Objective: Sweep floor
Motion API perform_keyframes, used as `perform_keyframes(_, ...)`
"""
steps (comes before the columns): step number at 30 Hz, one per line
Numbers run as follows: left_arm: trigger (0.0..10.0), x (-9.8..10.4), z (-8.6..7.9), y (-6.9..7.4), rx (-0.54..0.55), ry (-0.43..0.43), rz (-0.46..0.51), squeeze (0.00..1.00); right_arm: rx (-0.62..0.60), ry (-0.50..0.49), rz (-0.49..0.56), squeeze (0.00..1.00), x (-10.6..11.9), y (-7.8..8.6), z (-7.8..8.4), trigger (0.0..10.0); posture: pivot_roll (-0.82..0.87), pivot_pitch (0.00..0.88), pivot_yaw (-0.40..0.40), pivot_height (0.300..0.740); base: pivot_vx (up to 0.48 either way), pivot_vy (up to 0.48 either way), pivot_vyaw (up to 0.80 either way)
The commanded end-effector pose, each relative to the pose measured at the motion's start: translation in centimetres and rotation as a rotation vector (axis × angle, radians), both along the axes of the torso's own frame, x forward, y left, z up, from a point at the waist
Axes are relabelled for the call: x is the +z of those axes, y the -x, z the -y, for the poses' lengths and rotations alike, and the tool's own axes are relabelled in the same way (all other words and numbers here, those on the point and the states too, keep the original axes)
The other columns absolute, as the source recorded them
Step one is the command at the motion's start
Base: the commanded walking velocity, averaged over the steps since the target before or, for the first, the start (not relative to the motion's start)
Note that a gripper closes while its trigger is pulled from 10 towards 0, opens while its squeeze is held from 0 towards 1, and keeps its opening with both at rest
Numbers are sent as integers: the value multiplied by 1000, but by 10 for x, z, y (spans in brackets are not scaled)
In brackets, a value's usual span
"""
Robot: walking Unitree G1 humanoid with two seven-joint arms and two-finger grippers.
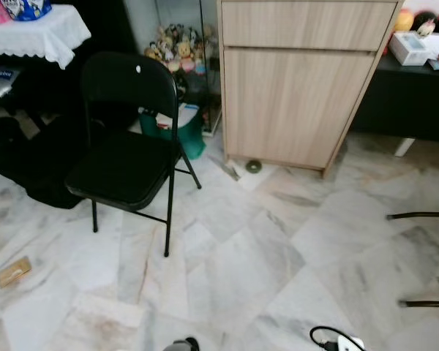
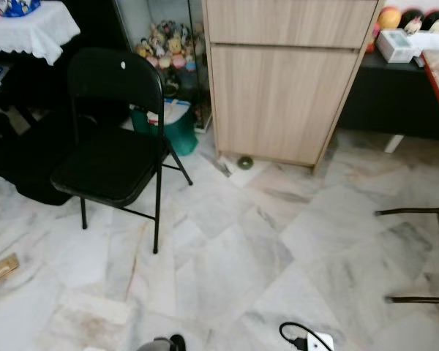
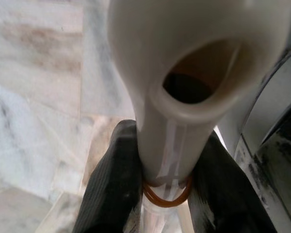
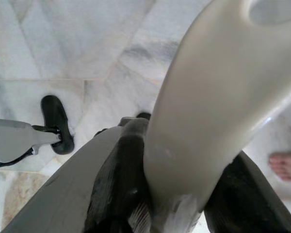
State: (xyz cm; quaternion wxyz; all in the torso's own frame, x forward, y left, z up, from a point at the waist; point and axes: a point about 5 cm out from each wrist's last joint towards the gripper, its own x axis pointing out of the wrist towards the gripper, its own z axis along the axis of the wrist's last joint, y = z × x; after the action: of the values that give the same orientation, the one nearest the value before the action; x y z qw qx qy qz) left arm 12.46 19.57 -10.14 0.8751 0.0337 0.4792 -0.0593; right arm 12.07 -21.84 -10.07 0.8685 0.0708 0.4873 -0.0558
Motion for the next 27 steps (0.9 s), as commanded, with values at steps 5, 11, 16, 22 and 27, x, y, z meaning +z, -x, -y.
perform_keyframes(5, 10000, 8, 5, -30, 7, 1, 28, 0, 10, -23, -56, 0, -6, 14, -8, 10000, 16, 162, 28, 740, -272, 0, 0)
perform_keyframes(11, 10000, 12, 2, -40, 12, -6, 31, 0, 12, -21, -57, 0, -6, 14, -8, 10000, 17, 166, 27, 740, -276, 0, 0)
perform_keyframes(16, 10000, 18, -14, -49, 25, -15, 34, 0, 14, -19, -57, 0, -6, 14, -7, 10000, 18, 168, 25, 740, -275, 0, 0)
perform_keyframes(22, 10000, 22, -44, -40, 45, -36, 23, 0, 16, -20, -56, 0, -6, 13, -7, 10000, 16, 168, 25, 740, 0, 0, 0)
perform_keyframes(27, 10000, 14, -33, -27, 42, -26, 4, 0, 22, -17, -57, 0, -6, 13, -7, 10000, 16, 168, 25, 740, 0, 0, 0)
